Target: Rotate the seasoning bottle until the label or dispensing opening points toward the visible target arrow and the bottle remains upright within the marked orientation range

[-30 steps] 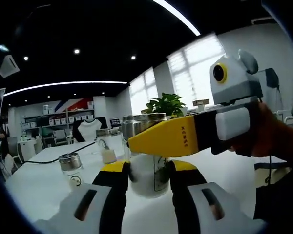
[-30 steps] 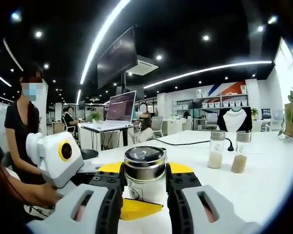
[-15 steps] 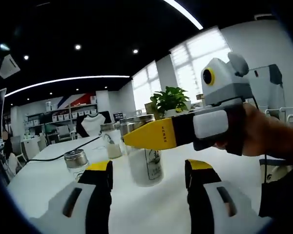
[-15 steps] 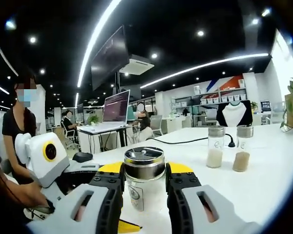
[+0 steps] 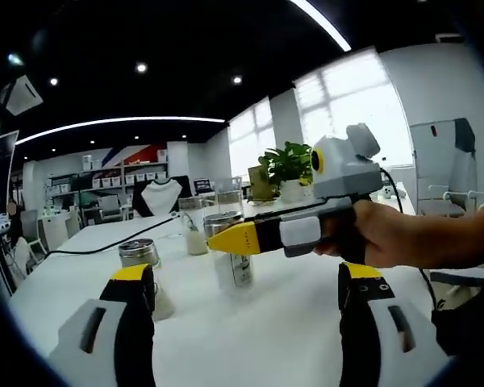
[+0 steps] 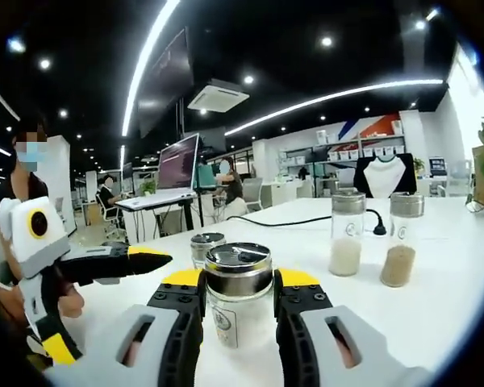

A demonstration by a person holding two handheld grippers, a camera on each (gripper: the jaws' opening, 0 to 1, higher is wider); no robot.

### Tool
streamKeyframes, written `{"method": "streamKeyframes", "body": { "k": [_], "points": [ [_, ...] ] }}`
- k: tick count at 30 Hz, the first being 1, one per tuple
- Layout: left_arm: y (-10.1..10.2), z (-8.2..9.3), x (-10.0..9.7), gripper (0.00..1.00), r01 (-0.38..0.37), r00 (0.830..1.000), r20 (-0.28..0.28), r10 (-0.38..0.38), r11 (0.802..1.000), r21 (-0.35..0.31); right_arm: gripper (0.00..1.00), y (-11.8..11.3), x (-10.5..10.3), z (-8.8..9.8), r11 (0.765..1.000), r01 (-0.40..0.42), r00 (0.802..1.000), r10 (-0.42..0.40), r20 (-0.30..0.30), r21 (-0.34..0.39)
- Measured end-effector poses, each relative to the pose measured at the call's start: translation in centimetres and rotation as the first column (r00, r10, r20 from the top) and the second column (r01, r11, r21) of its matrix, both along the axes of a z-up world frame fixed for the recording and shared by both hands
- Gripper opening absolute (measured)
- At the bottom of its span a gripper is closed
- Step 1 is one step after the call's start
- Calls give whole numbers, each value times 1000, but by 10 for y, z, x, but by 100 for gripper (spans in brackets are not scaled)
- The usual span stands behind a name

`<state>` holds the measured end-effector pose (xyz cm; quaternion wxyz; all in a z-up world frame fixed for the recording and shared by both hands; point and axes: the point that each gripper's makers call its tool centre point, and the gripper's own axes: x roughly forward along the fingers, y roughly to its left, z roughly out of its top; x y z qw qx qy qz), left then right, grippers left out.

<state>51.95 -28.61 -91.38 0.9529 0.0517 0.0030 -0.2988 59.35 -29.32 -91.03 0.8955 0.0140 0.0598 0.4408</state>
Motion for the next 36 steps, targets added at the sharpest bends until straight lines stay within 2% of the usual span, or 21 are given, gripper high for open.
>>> {"method": "streamKeyframes", "body": {
  "k": [3, 10, 15, 24, 29, 36],
  "points": [
    [5, 0, 1, 100, -8, 1000, -18, 8, 999, -32, 31, 2, 8, -4, 1000, 0, 1000, 0, -7, -15],
    [4, 7, 0, 100, 1, 1000, -12, -2, 997, -80, 31, 9, 18, -13, 1000, -5, 1000, 5, -3, -30],
    [5, 6, 1, 100, -10, 1000, -10, 10, 998, -65, 31, 12, 17, -16, 999, -12, 1000, 12, 11, -38],
    [10, 8, 2, 100, -31, 1000, -7, 31, 996, -78, 31, 13, 18, -16, 1000, 1, 999, 0, 38, -19],
    [13, 11, 3, 99, -55, 998, 13, 56, 996, -73, 31, 15, 20, -15, 1000, 9, 999, -8, 31, -22],
    [12, 8, 4, 100, -56, 998, 4, 56, 996, -68, 31, 17, 22, -16, 999, 35, 999, -34, 27, -31]
  ]
}}
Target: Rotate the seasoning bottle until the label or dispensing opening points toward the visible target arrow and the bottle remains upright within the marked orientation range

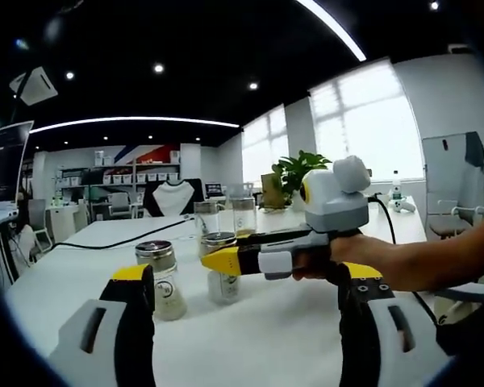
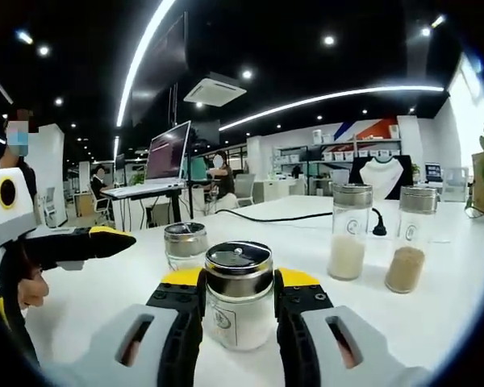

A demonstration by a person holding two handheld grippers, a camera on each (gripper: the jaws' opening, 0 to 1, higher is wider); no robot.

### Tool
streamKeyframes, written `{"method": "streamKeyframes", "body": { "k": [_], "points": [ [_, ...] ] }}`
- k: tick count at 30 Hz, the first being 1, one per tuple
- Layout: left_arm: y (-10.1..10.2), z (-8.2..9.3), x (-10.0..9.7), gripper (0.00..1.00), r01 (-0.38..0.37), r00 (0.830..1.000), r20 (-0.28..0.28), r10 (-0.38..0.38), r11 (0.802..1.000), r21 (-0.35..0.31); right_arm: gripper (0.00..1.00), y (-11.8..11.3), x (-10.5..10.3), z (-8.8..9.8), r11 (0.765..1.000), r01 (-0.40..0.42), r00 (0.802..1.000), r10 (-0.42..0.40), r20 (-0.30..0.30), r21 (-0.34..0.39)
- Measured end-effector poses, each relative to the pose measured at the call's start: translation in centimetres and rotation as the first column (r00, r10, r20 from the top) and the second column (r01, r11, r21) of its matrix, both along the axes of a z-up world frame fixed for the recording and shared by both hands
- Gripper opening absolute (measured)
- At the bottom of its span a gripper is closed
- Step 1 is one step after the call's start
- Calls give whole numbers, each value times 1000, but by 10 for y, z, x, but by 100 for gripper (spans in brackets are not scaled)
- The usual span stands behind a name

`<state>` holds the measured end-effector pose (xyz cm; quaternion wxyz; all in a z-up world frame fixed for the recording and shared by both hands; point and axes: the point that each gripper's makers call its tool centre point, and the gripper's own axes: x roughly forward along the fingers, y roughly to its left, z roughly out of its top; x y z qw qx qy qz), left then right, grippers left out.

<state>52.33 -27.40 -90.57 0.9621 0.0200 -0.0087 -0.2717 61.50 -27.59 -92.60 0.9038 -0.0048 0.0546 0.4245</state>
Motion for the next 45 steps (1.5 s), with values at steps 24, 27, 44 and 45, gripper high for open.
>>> {"method": "streamKeyframes", "body": {
  "k": [24, 27, 44, 45],
  "points": [
    [-6, -10, 1, 100, 4, 1000, -21, -3, 999, 42, 39, -39, 17, 42, 993, 111, 989, -115, 90, 42],
    [-10, -14, 0, 100, 15, 1000, -27, -13, 998, 59, 39, -45, 26, 46, 990, 137, 986, -140, 94, 33],
    [-18, -17, -2, 100, 56, 998, -38, -54, 997, 56, 44, -55, 110, 38, 954, 291, 954, -283, 102, -75],
    [-19, -18, -3, 100, 59, 998, -41, -57, 997, 59, 45, -55, 114, 36, 951, 299, 951, -291, 102, -81]
  ]
}}
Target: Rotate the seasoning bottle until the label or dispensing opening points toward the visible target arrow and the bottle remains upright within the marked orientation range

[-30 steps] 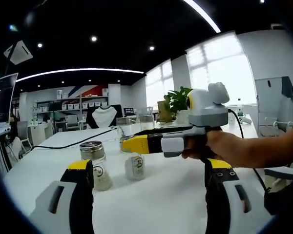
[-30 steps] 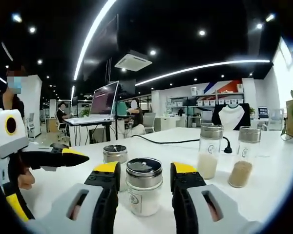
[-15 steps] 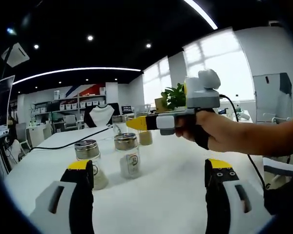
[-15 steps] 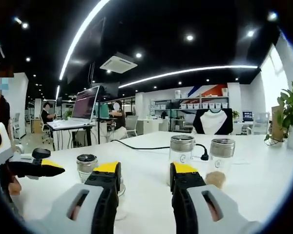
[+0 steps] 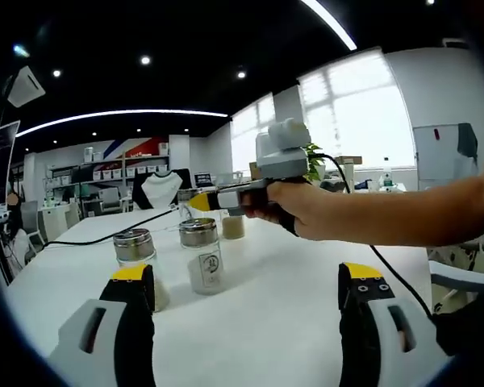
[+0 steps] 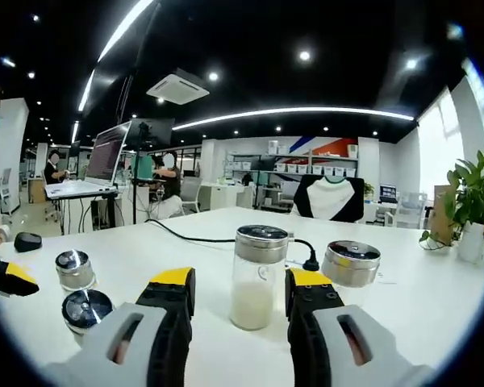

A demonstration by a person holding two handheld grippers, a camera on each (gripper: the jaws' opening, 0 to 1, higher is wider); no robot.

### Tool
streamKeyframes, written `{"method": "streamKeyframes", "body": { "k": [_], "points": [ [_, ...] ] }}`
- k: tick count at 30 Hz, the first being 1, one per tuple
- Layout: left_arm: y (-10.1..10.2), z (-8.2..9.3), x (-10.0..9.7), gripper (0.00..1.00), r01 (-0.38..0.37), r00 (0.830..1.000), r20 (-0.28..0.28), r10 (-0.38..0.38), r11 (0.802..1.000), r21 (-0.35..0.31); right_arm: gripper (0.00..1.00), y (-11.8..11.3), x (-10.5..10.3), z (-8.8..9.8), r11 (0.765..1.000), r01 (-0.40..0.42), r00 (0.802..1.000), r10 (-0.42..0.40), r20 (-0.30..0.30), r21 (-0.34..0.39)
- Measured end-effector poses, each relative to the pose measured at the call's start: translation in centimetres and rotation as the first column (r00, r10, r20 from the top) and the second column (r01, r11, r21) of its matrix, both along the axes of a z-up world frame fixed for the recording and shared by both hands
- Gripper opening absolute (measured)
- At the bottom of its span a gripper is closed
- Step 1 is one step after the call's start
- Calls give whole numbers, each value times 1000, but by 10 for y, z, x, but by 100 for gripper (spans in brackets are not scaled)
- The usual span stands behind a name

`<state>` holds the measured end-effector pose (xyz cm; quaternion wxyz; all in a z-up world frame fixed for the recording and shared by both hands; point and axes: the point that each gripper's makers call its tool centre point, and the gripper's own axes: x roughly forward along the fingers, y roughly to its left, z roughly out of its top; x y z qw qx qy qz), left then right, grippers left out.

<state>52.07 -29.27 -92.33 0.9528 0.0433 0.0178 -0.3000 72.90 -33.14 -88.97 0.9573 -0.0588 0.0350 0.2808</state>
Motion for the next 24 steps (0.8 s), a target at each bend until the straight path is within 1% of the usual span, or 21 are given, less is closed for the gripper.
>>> {"method": "streamKeyframes", "body": {
  "k": [6, 8, 11, 12, 13, 16, 18, 21, 24],
  "points": [
    [1, -2, 0, 100, 3, 1000, -12, -3, 1000, 6, 46, 6, 17, -2, 999, 19, 1000, -19, 9, -35],
    [1, -3, 0, 100, 4, 1000, -16, -4, 1000, 9, 46, 3, 25, -3, 997, 47, 999, -47, 9, -59],
    [2, -3, 0, 100, 3, 1000, -17, -3, 1000, 8, 46, 8, 35, -2, 993, 43, 998, -38, 49, -106],
    [1, -4, 0, 100, 3, 1000, -20, -3, 1000, 8, 46, 9, 39, -5, 991, 54, 998, -49, 42, -121],
    [1, -4, 0, 100, 6, 1000, -20, -5, 1000, 10, 46, 11, 42, -5, 992, 51, 998, -47, 42, -118],
    [0, -5, 0, 100, 7, 1000, -21, -6, 1000, 15, 45, 10, 49, -4, 993, 76, 997, -74, 32, -93],
    [0, -5, 0, 100, 8, 1000, -23, -8, 1000, 15, 40, 10, 51, -3, 994, 80, 997, -78, 27, -75],
    [0, -5, 0, 100, 7, 1000, -24, -7, 1000, 15, 38, 11, 51, -3, 994, 87, 996, -85, 26, -61],
    [1, -6, 1, 100, 7, 1000, -26, -6, 1000, 12, 37, 10, 51, -3, 996, 77, 997, -76, 29, -42]
  ]
}}
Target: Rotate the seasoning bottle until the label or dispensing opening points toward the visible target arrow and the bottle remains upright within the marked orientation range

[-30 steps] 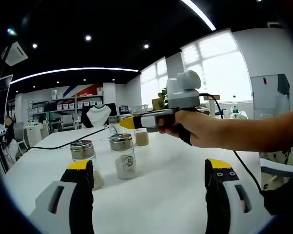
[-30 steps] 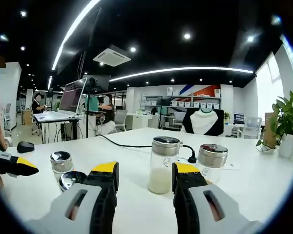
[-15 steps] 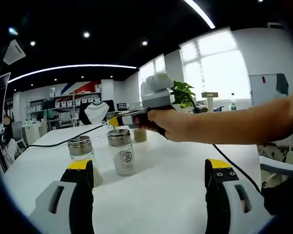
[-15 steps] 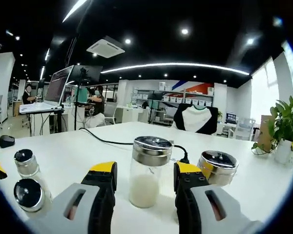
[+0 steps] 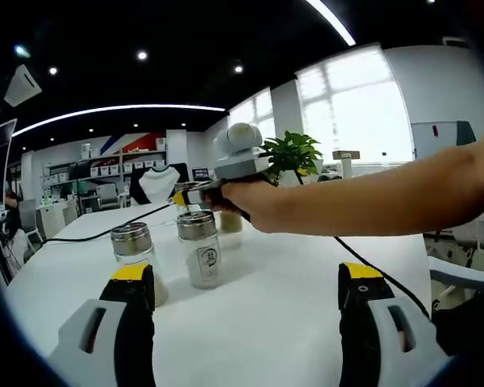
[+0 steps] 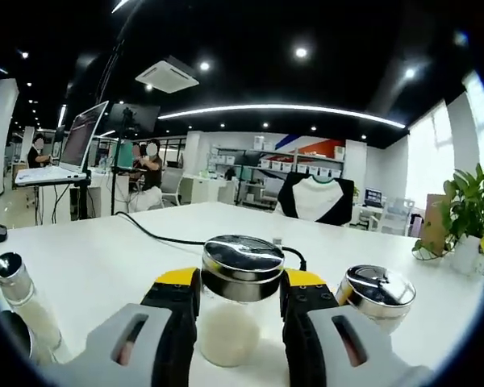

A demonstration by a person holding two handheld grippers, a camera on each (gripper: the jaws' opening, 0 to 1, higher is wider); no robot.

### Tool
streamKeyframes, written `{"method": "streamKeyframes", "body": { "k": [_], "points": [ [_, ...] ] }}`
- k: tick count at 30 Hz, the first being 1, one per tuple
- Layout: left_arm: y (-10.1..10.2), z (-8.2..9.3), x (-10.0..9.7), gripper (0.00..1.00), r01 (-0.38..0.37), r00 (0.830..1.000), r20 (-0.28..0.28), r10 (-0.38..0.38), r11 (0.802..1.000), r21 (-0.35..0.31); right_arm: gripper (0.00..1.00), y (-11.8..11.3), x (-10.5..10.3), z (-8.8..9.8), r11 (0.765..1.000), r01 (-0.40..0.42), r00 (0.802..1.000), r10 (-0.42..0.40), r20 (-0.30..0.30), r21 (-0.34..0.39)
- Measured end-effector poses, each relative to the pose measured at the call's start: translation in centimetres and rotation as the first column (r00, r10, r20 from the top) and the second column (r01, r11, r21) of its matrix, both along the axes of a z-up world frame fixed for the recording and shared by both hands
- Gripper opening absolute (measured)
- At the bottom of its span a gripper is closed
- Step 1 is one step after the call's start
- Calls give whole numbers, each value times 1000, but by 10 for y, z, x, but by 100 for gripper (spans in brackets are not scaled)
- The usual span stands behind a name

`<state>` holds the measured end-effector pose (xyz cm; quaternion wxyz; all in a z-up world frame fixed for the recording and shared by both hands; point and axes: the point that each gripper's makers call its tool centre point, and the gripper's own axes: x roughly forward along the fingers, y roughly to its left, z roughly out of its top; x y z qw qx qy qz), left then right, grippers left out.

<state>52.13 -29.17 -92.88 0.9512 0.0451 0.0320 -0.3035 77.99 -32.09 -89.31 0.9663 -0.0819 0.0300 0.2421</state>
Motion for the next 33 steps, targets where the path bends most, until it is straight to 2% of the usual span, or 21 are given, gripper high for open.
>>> {"method": "streamKeyframes", "body": {
  "k": [4, 9, 11, 15, 18, 23, 26, 30, 33],
  "points": [
    [0, 0, 0, 100, -2, 1000, -1, 2, 1000, -3, 36, 1, -2, 2, 999, -29, 999, 30, -13, 28],
    [0, 1, 0, 96, 7, 1000, 2, -7, 1000, -3, 36, 1, -14, 4, 998, -61, 998, 61, -1, 17],
    [0, 2, 0, 97, 4, 1000, 2, -4, 1000, -14, 36, -2, -20, 9, 997, -73, 997, 73, 9, 26],
    [0, 9, -1, 98, 4, 999, 48, -4, 1000, -13, 35, -11, -32, 22, 995, -83, 996, 82, 22, 56],
    [-2, 14, -3, 97, 9, 997, 82, -7, 1000, -22, 35, -22, -46, 32, 990, -88, 996, 86, 19, 114],
    [-7, 21, -6, 91, 35, 996, 90, -27, 996, -84, 35, -31, -78, 37, 982, -135, 991, 133, 25, 136],
    [-9, 22, -6, 88, 24, 993, 119, -16, 997, -70, 35, -36, -97, 41, 977, -158, 987, 154, 38, 141],
    [-16, 17, -7, 86, 45, 994, 104, -38, 996, -73, 35, -42, -116, 43, 972, -173, 985, 168, 39, 157],
    [-19, 15, -9, 80, 61, 993, 108, -54, 996, -63, 35, -44, -132, 43, 967, -189, 982, 183, 46, 169]
  ]
}}
